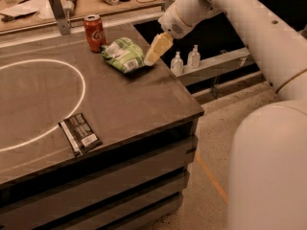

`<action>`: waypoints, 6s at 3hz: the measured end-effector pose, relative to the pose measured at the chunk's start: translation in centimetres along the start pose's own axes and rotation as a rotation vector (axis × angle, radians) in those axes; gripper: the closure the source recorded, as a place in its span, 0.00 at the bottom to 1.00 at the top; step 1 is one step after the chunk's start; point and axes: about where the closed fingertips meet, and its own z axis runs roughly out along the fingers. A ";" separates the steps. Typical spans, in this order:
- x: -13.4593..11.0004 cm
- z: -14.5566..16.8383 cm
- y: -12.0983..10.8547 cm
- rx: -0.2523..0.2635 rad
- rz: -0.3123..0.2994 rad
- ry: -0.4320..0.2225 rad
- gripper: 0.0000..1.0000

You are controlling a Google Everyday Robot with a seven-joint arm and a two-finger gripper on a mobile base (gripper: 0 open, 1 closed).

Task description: Move green jalapeno chip bag near rxbar chocolate

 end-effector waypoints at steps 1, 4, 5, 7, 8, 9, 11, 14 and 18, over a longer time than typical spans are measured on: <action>-0.8 2.8 1.0 -0.036 0.040 -0.017 0.00; -1.5 8.4 5.8 -0.155 0.018 0.049 0.62; -1.0 8.1 6.6 -0.166 0.004 0.074 0.84; -1.6 4.2 7.7 -0.152 -0.074 0.036 1.00; -2.9 -1.1 9.8 -0.151 -0.222 -0.001 1.00; -3.8 -4.2 13.1 -0.213 -0.346 -0.024 1.00; -3.7 -1.5 18.8 -0.366 -0.407 0.022 0.82; -3.8 0.1 21.7 -0.409 -0.391 0.033 0.04; -2.5 -5.9 21.9 -0.283 -0.329 -0.013 0.00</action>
Offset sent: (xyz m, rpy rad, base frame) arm -0.0277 0.0761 -0.0450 0.0256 0.1186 0.0813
